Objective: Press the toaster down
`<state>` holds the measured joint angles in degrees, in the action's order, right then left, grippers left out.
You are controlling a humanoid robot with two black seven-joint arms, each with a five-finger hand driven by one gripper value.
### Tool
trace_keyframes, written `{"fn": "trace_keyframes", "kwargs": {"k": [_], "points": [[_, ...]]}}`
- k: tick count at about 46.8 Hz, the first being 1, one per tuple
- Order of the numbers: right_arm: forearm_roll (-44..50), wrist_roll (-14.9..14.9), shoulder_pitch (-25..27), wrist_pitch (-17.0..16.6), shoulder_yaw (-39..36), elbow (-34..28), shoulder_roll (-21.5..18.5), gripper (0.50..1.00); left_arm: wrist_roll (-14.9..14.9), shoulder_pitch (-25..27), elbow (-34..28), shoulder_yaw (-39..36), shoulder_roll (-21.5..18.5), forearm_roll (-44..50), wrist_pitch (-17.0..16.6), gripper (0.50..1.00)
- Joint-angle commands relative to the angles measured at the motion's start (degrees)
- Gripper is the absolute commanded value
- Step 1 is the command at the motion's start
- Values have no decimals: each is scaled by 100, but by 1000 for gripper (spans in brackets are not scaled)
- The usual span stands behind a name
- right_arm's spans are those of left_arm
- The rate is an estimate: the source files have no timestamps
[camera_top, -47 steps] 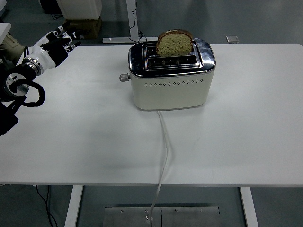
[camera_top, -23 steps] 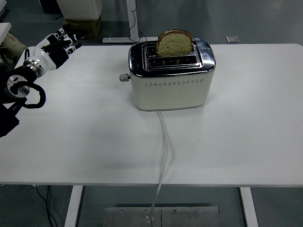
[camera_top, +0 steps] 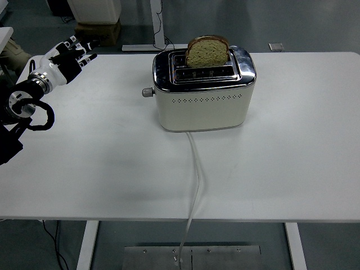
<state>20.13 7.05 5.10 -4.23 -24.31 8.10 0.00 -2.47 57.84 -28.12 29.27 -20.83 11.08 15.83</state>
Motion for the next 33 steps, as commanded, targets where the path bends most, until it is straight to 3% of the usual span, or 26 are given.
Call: {"fn": "trace_keyframes", "kwargs": {"k": [1, 33], "points": [[0, -1, 0, 1, -3, -2, 0, 1000, 1, 0, 0, 0, 0, 0, -1, 1000], [0, -1, 0, 1, -3, 7, 0, 998, 1, 0, 0, 0, 0, 0, 7, 1000]]}}
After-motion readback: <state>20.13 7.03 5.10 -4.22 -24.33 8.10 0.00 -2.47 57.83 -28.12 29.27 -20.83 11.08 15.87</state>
